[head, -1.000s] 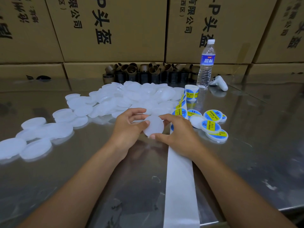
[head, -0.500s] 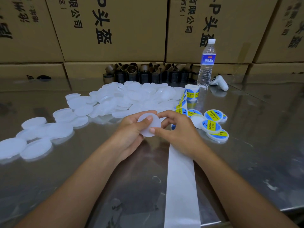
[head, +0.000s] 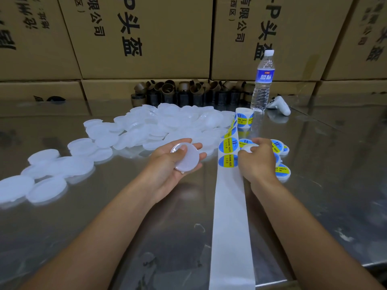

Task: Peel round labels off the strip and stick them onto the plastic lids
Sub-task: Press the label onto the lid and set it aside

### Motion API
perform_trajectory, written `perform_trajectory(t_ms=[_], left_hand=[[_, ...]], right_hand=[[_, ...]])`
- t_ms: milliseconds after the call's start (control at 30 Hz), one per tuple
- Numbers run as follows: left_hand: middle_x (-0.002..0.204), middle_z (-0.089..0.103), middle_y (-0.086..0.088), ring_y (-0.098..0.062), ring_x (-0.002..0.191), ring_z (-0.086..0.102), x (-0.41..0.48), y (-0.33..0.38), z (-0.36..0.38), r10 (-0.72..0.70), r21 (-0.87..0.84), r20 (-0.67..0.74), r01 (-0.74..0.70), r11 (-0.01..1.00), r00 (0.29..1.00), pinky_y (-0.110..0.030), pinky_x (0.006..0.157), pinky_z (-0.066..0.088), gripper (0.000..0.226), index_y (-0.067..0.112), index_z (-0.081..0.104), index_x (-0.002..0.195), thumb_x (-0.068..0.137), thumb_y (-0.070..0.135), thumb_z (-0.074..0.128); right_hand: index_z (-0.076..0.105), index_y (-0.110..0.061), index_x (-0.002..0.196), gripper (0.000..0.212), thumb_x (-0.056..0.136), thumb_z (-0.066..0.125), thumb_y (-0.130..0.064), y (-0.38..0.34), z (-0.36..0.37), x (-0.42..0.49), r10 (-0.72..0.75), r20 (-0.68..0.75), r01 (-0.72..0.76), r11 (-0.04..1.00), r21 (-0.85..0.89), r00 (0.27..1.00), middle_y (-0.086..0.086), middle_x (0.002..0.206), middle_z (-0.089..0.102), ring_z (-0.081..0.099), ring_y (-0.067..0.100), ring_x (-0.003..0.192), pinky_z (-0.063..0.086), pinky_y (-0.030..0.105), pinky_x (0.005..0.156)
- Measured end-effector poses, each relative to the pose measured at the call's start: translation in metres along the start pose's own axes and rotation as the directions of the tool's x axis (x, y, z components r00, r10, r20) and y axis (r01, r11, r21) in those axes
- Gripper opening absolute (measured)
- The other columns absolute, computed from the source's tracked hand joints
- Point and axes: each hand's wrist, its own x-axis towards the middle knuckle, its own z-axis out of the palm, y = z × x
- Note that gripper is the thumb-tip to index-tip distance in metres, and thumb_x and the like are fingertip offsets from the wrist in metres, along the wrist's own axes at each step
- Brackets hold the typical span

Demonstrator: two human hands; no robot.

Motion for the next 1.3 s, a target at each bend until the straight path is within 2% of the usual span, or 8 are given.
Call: perform_trajectory(t_ms=[200, 367, 467, 633, 733, 800, 900, 1300], left_hand=[[0.089, 0.075, -0.007, -0.025, 0.081, 0.073, 0.001, -0.001, -0.001, -0.002, 0.001, -0.048, 0.003, 1.000, 0.999, -0.034, 0.063, 0.060, 0.016, 0.007, 0.062, 0.105, 0.098, 0.006, 0.047], [0.095, 0.072, -0.008, -0.018, 0.077, 0.072, 0.000, -0.003, 0.001, -0.013, 0.083, -0.058, 0.017, 0.996, 0.998, -0.032, 0.069, 0.060, 0.012, 0.009, 0.064, 0.102, 0.094, 0.008, 0.055], [0.114, 0.067, -0.013, -0.022, 0.094, 0.070, -0.001, -0.006, 0.002, -0.064, 0.184, -0.016, 0.065, 0.981, 0.998, -0.030, 0.072, 0.060, 0.020, 0.006, 0.063, 0.112, 0.097, 0.013, 0.052], [0.115, 0.069, -0.014, -0.023, 0.097, 0.066, -0.004, -0.005, 0.003, -0.129, 0.260, 0.092, 0.102, 0.960, 0.987, -0.032, 0.081, 0.055, 0.033, 0.002, 0.064, 0.118, 0.098, 0.024, 0.049], [0.107, 0.070, -0.015, -0.020, 0.083, 0.069, -0.005, -0.005, 0.003, -0.102, 0.249, 0.063, 0.084, 0.965, 0.993, -0.027, 0.069, 0.058, 0.028, 0.001, 0.063, 0.116, 0.093, 0.015, 0.057], [0.098, 0.072, -0.013, -0.017, 0.075, 0.069, -0.004, -0.005, 0.002, -0.079, 0.243, 0.035, 0.068, 0.968, 0.996, -0.026, 0.065, 0.058, 0.019, 0.006, 0.066, 0.109, 0.091, 0.010, 0.060], [0.093, 0.072, -0.011, -0.019, 0.076, 0.068, -0.004, -0.005, 0.002, -0.048, 0.271, 0.001, 0.045, 0.961, 0.999, -0.029, 0.068, 0.058, 0.015, 0.011, 0.066, 0.104, 0.090, 0.009, 0.061], [0.092, 0.072, -0.007, -0.017, 0.075, 0.069, -0.006, -0.006, 0.000, -0.008, 0.347, 0.079, -0.020, 0.937, 0.997, -0.026, 0.063, 0.058, 0.020, 0.018, 0.069, 0.101, 0.092, 0.004, 0.059]], right_hand=[[0.044, -0.015, 0.125, 0.046, 0.084, 0.058, -0.002, -0.003, 0.003, -0.004, 0.079, 0.114, -0.089, 0.992, 0.088, 0.990, -0.005, 0.078, 0.050, 0.052, 0.018, 0.078, 0.039, 0.022, 0.055], [0.048, -0.014, 0.114, 0.037, 0.084, 0.060, 0.004, -0.012, 0.004, -0.010, 0.103, 0.280, -0.199, 0.919, 0.341, 0.954, -0.001, 0.076, 0.058, 0.058, 0.020, 0.080, 0.049, 0.031, 0.074], [0.050, -0.014, 0.095, 0.025, 0.085, 0.060, 0.006, -0.013, 0.005, -0.013, 0.033, 0.366, -0.195, 0.889, 0.415, 0.930, 0.004, 0.081, 0.061, 0.060, 0.023, 0.086, 0.050, 0.037, 0.085], [0.050, -0.014, 0.084, 0.023, 0.084, 0.062, 0.006, -0.015, 0.006, -0.018, -0.088, 0.441, -0.124, 0.894, 0.430, 0.893, 0.006, 0.076, 0.060, 0.060, 0.023, 0.079, 0.051, 0.039, 0.083], [0.051, -0.018, 0.082, 0.025, 0.083, 0.066, 0.002, -0.014, 0.008, -0.020, -0.162, 0.397, 0.017, 0.939, 0.345, 0.904, 0.003, 0.076, 0.059, 0.058, 0.016, 0.070, 0.052, 0.028, 0.070], [0.052, -0.022, 0.084, 0.025, 0.080, 0.070, -0.005, -0.011, 0.009, -0.022, -0.322, 0.289, 0.275, 0.942, 0.190, 0.902, -0.004, 0.081, 0.055, 0.053, 0.008, 0.067, 0.045, 0.016, 0.066], [0.060, -0.020, 0.098, 0.026, 0.078, 0.073, -0.013, -0.006, 0.010, -0.026, -0.584, 0.196, 0.601, 0.798, -0.037, 0.788, -0.007, 0.095, 0.044, 0.044, 0.001, 0.080, 0.037, 0.008, 0.071], [0.064, -0.022, 0.121, 0.041, 0.081, 0.073, -0.019, -0.002, 0.011, -0.022, -0.649, 0.236, 0.689, 0.702, -0.182, 0.723, -0.006, 0.099, 0.039, 0.035, 0.002, 0.097, 0.028, 0.012, 0.079]])
